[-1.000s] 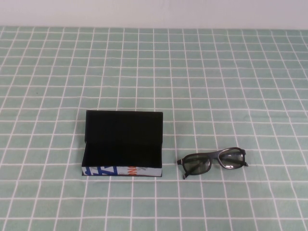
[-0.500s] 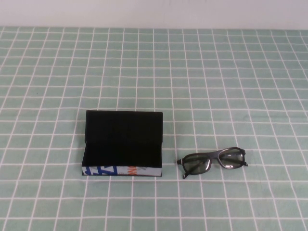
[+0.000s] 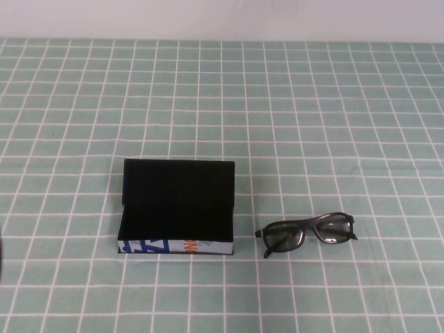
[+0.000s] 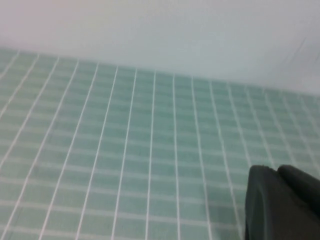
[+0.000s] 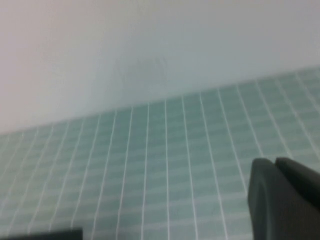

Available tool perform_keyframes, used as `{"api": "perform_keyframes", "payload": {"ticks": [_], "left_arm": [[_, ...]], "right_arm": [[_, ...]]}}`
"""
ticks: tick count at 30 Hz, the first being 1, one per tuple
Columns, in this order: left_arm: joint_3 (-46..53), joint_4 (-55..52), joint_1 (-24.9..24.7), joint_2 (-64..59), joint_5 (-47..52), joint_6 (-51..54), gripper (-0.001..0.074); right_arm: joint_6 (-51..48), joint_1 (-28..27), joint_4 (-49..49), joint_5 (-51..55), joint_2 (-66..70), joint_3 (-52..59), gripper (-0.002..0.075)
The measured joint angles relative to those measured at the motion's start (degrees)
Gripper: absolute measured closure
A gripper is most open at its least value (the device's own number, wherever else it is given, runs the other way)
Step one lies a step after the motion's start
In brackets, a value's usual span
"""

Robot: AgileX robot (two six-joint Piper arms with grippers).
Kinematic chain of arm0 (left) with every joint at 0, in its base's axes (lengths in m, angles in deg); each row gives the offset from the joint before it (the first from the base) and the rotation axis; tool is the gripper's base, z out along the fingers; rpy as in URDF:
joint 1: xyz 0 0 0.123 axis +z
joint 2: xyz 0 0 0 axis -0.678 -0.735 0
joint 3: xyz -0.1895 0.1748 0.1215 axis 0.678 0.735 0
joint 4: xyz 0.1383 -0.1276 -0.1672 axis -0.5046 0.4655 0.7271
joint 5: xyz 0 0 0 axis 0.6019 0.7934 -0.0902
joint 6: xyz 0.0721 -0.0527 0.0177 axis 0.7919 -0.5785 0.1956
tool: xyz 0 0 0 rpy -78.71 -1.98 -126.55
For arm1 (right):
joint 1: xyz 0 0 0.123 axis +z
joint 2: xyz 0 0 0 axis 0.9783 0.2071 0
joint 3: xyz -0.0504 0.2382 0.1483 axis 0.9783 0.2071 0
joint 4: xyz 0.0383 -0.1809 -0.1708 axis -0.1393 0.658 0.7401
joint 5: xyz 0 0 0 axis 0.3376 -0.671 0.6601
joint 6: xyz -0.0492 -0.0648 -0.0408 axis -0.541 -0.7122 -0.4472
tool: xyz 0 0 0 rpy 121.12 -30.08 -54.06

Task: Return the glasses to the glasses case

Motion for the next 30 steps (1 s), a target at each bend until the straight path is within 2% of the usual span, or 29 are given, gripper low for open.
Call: {"api": "perform_keyframes", "payload": {"ticks": [4, 8, 15, 21, 27, 30], "left_arm": [[0.0, 0.0, 0.0, -2.14, 3.14, 0.09, 0.0737], [0.0, 0.1, 0.0, -3.49, 5.36, 0.09, 0.0737], [0.0, 1.18, 0.0, -5.95, 10.36, 1.48, 0.0737], [0.0, 5.93, -0.12, -8.93, 11.13, 10.67, 0.0737], [0.0, 18.39, -0.22, -13.44, 10.91, 23.45, 0.0737], [0.0, 21.66, -0.43, -16.18, 10.66, 26.86, 0.0737]], "right_arm": [[-7.2, 0.12, -2.3, 2.39, 7.22, -0.13, 0.0739], [-19.49, 0.82, -5.65, 8.99, 17.7, -3.48, 0.0739], [-42.58, 5.82, -8.33, 24.11, 36.95, -19.23, 0.0739], [-57.78, 11.05, -12.13, 30.49, 50.54, -29.04, 0.0739], [-62.56, 16.91, -8.87, 32.86, 60.12, -33.52, 0.0736], [-62.88, 19.1, -7.52, 32.95, 63.3, -34.74, 0.0705]]}}
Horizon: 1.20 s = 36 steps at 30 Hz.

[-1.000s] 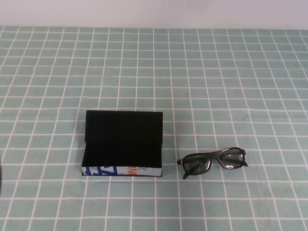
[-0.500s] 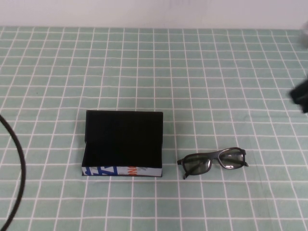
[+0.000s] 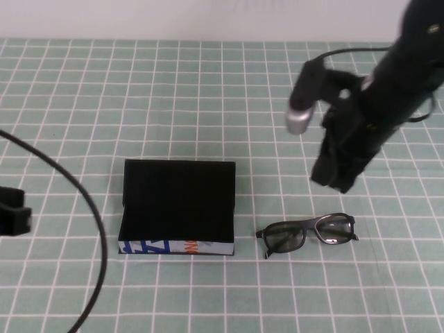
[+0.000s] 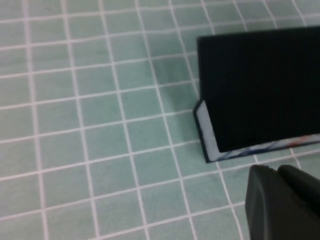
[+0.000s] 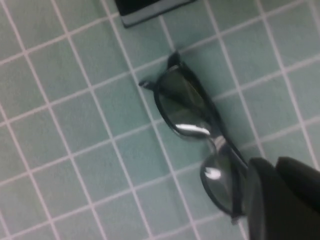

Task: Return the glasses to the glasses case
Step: Pick up the glasses from the table

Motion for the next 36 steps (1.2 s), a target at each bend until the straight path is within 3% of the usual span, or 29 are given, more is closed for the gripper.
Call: {"api": "perform_keyframes", "payload": {"ticks": [9, 14, 20, 24, 30, 36], "left_arm": [[0.0, 5.94, 0.23, -9.13, -3.52, 9.24, 0.0737], [-0.09, 21.34, 4.91, -16.97, -4.83, 25.6, 0.0737], [-0.09, 42.18, 12.37, -28.04, 0.81, 42.78, 0.0737], [-0.34, 45.24, 14.18, -33.7, 2.36, 44.03, 0.0737], [-0.34, 48.52, 14.18, -37.85, 5.72, 45.22, 0.0737], [-0.34, 48.85, 14.18, -38.21, 6.33, 46.06, 0.0737]], "right_arm": [[-1.09, 0.85, -1.15, -3.87, 4.15, -1.59, 0.0527], [-5.32, 0.85, -1.04, -6.17, 4.37, -1.79, 0.0505], [-7.03, 0.85, -0.95, -7.79, 5.82, -1.92, 0.0502], [-6.35, 0.85, -1.61, -7.79, 6.96, -1.92, 0.0478], [-3.41, 0.85, -1.51, -8.04, 9.27, -1.92, 0.037], [-5.21, 0.85, 1.59, -8.04, 11.58, -1.92, 0.0351]]}}
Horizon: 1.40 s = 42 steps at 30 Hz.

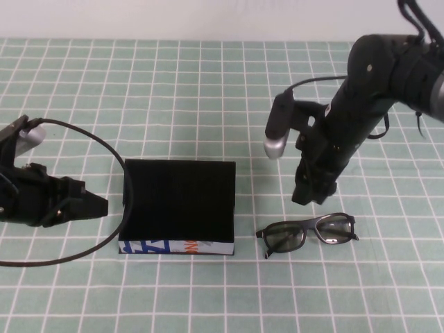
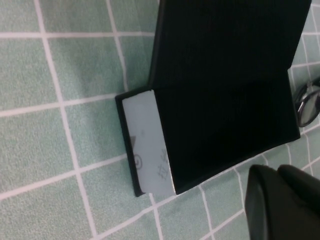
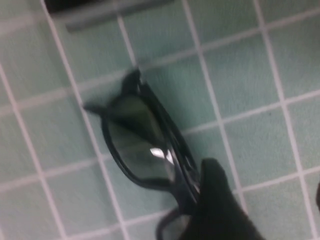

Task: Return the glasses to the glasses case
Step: Pick up the glasses from the table

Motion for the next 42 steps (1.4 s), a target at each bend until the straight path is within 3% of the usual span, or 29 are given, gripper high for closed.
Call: {"api": "perform_keyframes", "payload": {"ticks": [10, 36, 39, 42], "left_arm": [[-0.13, 0.23, 0.0, 0.0, 1.09, 0.14, 0.0737], [-0.2, 3.42, 0.0, 0.0, 2.33, 1.04, 0.0737], [-0.2, 3.42, 0.0, 0.0, 2.33, 1.3, 0.0737], [-0.2, 3.42, 0.0, 0.0, 2.33, 1.42, 0.0737]], "right_arm": [[-7.25, 0.0, -0.17, 0.44, 1.66, 0.0, 0.0349], [-7.77, 0.0, -0.71, 5.88, 6.05, 0.0, 0.0351], [-7.77, 0.0, -0.71, 5.74, 6.91, 0.0, 0.0379], [-7.77, 0.0, -0.71, 5.84, 7.29, 0.0, 0.0457]]}}
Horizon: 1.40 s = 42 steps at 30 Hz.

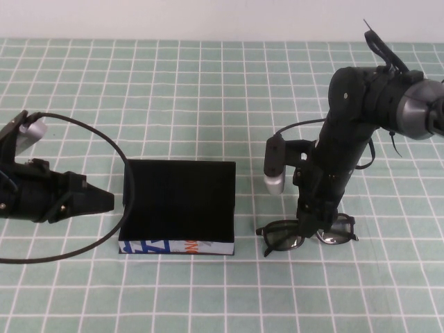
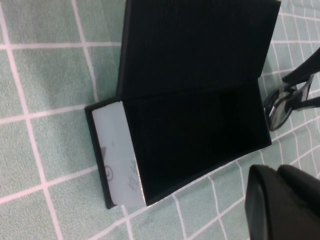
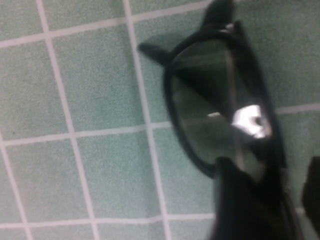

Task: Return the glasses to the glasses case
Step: Pick up the glasses from the table, then place the glasses in the glasses case

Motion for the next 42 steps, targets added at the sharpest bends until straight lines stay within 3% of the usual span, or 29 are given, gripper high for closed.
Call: {"api": "perform_keyframes", "payload": {"ticks": [5, 8, 18, 26, 35, 42], "left_arm": [[0.0, 0.0, 0.0, 0.0, 0.0, 0.1, 0.0737], [0.0, 0.0, 0.0, 0.0, 0.0, 0.1, 0.0737], [0.0, 0.0, 0.0, 0.0, -0.86, 0.55, 0.0737], [0.0, 0.0, 0.0, 0.0, -1.75, 2.14, 0.0737], [-0.34, 0.0, 0.39, -0.09, -2.39, 2.62, 0.0737], [-4.51, -0.35, 6.33, -0.09, 1.86, 1.98, 0.0737]], "right_arm": [[-0.1, 0.0, -0.24, 0.98, 0.1, 0.0, 0.0655], [-0.4, 0.0, -0.48, 1.6, -0.02, 0.0, 0.0698], [-0.44, 0.0, -1.12, 1.7, -0.93, -5.06, 0.0704], [2.44, 0.32, -7.16, 1.82, -3.96, -12.45, 0.0705], [3.86, 10.2, -7.85, 2.23, -3.04, -18.95, 0.0706], [4.84, 15.11, -7.85, 2.32, 2.21, -22.67, 0.0706]]}}
